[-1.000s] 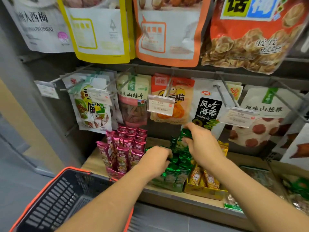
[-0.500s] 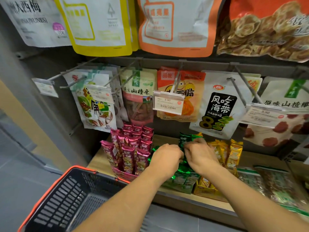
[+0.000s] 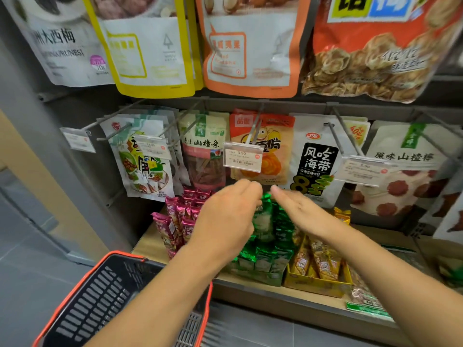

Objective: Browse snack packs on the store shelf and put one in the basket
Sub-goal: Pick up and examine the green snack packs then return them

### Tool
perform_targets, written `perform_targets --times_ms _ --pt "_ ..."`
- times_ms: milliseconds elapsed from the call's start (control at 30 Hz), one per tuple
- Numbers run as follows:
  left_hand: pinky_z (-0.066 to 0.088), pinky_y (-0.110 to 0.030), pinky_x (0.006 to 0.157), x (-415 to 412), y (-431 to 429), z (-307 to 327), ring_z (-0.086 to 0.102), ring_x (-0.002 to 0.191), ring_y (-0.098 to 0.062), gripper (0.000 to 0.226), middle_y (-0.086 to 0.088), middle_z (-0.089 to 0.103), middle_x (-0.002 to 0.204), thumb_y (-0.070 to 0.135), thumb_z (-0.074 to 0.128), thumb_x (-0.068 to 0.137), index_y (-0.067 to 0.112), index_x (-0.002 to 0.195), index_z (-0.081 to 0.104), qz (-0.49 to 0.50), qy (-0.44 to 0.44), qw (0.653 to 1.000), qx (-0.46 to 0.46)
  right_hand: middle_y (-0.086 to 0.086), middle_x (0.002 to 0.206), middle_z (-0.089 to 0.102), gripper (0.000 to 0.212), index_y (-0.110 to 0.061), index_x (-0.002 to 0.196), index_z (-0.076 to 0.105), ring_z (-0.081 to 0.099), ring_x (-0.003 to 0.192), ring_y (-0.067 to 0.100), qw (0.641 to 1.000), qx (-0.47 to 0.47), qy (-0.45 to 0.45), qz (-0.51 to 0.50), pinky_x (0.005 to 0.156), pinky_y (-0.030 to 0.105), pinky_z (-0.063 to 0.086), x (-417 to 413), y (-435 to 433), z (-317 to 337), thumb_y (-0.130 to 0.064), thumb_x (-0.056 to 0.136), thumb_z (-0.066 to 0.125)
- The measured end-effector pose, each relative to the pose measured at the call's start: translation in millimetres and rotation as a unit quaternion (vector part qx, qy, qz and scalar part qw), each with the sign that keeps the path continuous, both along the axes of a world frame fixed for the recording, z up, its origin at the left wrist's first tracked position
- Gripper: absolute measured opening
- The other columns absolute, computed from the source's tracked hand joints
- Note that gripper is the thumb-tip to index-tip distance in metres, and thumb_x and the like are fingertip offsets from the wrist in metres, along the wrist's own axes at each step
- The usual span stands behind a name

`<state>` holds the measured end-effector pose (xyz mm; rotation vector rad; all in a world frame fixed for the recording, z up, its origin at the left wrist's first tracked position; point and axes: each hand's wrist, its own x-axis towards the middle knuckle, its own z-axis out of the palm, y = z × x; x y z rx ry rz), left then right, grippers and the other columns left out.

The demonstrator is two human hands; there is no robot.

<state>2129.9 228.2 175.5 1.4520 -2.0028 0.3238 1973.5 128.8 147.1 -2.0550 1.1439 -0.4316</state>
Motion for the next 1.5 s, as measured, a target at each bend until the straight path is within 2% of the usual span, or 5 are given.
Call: perform_targets --times_ms 233,500,700,1133,1500 --pt "0.042 -0.008 0.055 17.1 20.7 31.5 0.058 0.063 0.005 0.020 0.007 0.059 0.070 -0.001 0.062 0.088 0.014 0.075 0.061 0.039 0.363 0.929 -0.067 -0.050 0.113 0.050 0.031 -0.072 0.098 0.051 0.050 0.101 -0.025 0.990 0.107 -0.039 0.088 0.085 0.002 0.041 -33.9 64.4 44.0 -0.081 0.070 0.040" --pt "0.054 -0.023 0.065 33.0 7.3 15.9 0.063 0.063 -0.006 0.021 0.008 0.068 0.062 -0.005 0.058 0.090 0.013 0.079 0.063 -0.004 0.659 0.747 0.088 -0.005 0.067 0.057 0.027 -0.035 0.101 0.065 0.058 0.058 0.014 0.965 0.185 -0.177 0.049 0.049 0.024 0.049 -60.1 105.2 38.5 -0.052 0.080 0.064" --pt "0.058 -0.033 0.079 32.5 3.7 4.3 0.068 0.084 -0.015 0.021 -0.003 0.074 0.082 0.033 0.071 0.081 0.014 0.076 0.076 -0.002 0.598 0.768 0.228 -0.014 0.071 0.064 0.029 -0.041 0.112 0.059 0.054 0.050 0.004 0.998 -0.026 -0.062 -0.009 0.047 0.022 0.042 -64.2 109.0 15.7 -0.056 0.088 0.058" --pt "0.057 -0.044 0.088 26.7 -9.7 -15.1 0.069 0.092 -0.028 0.016 -0.011 0.074 0.086 0.023 0.071 0.087 0.017 0.074 0.077 0.063 0.598 0.776 0.187 -0.016 0.078 0.060 0.041 -0.040 0.120 0.051 0.056 0.069 0.001 0.984 -0.177 0.025 -0.021 0.054 0.019 0.039 -57.0 118.3 10.2 -0.066 0.089 0.043" --pt "0.052 -0.023 0.054 -7.9 -6.0 -20.1 0.067 0.057 -0.011 0.032 -0.002 0.070 0.072 0.013 0.077 0.080 0.007 0.103 0.056 -0.028 0.730 0.630 0.264 -0.008 0.077 0.060 0.047 -0.034 0.121 0.054 0.053 0.064 0.004 0.985 -0.151 -0.065 -0.051 0.053 0.022 0.034 -44.4 126.9 3.8 -0.059 0.092 0.027"
